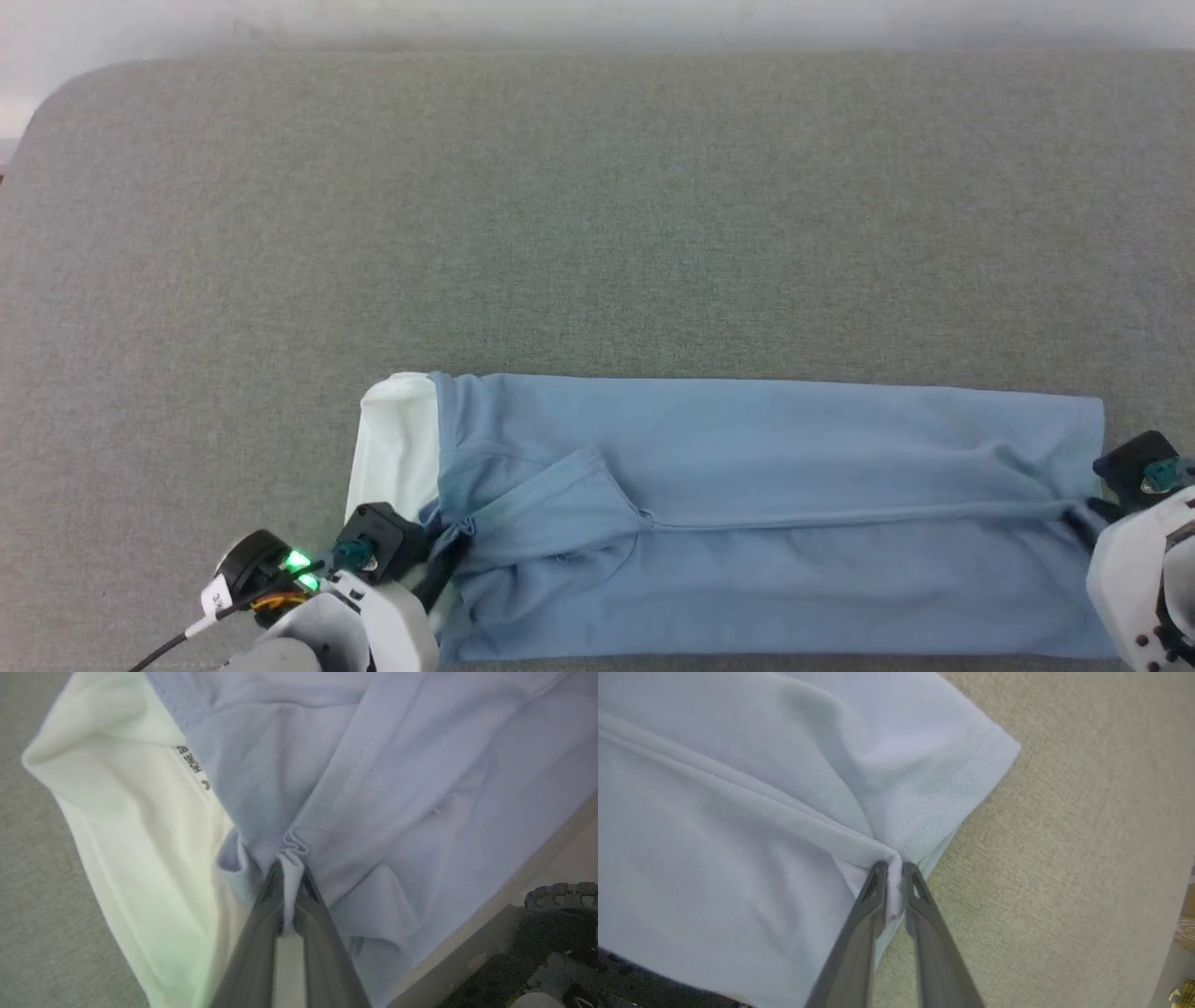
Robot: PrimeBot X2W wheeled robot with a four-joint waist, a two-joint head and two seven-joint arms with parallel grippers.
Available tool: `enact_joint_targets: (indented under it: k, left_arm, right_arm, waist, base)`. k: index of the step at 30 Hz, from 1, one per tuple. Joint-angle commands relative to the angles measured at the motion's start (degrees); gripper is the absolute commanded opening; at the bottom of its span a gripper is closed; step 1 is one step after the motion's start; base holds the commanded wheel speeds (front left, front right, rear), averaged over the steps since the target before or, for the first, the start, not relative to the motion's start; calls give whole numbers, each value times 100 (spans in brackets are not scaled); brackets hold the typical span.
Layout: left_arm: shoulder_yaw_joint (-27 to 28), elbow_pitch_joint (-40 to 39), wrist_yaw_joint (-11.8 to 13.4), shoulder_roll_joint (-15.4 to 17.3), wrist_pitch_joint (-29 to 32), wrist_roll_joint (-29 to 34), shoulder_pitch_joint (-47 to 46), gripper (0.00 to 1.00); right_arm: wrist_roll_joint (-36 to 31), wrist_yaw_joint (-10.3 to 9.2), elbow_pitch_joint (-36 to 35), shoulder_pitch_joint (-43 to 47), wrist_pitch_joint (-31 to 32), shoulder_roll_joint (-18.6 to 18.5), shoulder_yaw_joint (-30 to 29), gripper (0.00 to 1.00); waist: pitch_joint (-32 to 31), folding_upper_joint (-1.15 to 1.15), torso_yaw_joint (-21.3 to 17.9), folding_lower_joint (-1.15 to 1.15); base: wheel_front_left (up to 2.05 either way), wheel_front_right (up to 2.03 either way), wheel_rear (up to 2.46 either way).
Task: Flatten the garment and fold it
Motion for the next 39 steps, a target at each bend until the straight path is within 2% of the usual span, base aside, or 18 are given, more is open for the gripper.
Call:
enact_joint_targets:
  k: [1,5,8,13,17,19,20,23,26,30,33,39]
  left_arm:
    - [-2,84,19,-56,-108,84,-83,100]
    - [147,94,129,-157,-478,47,-67,100]
    - [402,28,244,-234,-888,-146,36,100]
    - [1128,-274,713,-388,-1483,-587,313,100]
    - [1970,-620,1094,-712,-1642,-695,679,100]
    - [2569,-918,1205,-1007,-1647,-441,898,100]
    - [2569,-918,1205,-1007,-1647,-441,898,100]
    - [3519,-1431,1268,-1517,-1650,368,1256,100]
    - [4290,-1800,1186,-2103,-1650,1085,1637,100]
    - [4785,-1881,744,-2542,-1651,1873,1976,100]
    - [4904,-1779,417,-2701,-1651,2365,2050,100]
    - [5160,-1668,18,-3077,-1651,2826,2093,100]
  right_arm:
    - [99,-11,40,-8,-12,93,23,100]
    - [310,-11,-108,-49,-45,109,-122,100]
    - [586,-11,-347,-21,27,193,-438,100]
    - [716,-11,-770,285,392,490,-1283,100]
    - [494,-11,-1040,648,728,1072,-2067,100]
    - [315,-11,-1113,805,889,1462,-2492,100]
    - [315,-11,-1113,805,889,1462,-2492,100]
    - [-138,-11,-1163,925,999,2094,-3156,100]
    - [-576,-11,-1151,916,1036,2779,-3736,100]
    - [-1049,-11,-1000,791,994,3493,-4292,100]
    - [-1280,-11,-759,700,960,3727,-4620,100]
    - [-1372,-11,-119,630,816,3861,-4906,100]
  waist:
    - [-67,0,4,0]
    - [-265,0,18,0]
    - [-449,0,32,0]
    - [-691,0,71,0]
    - [-749,0,107,0]
    - [-741,0,132,0]
    - [-741,0,132,0]
    - [-693,0,164,0]
    - [-626,0,180,0]
    - [-529,0,205,0]
    - [-467,0,245,0]
    - [-323,0,350,0]
  base:
    - [0,0,0]
    - [0,0,0]
    - [0,0,0]
    - [0,0,0]
    - [0,0,0]
    - [0,0,0]
    - [0,0,0]
    - [0,0,0]
    - [0,0,0]
    - [0,0,0]
    - [0,0,0]
    - [0,0,0]
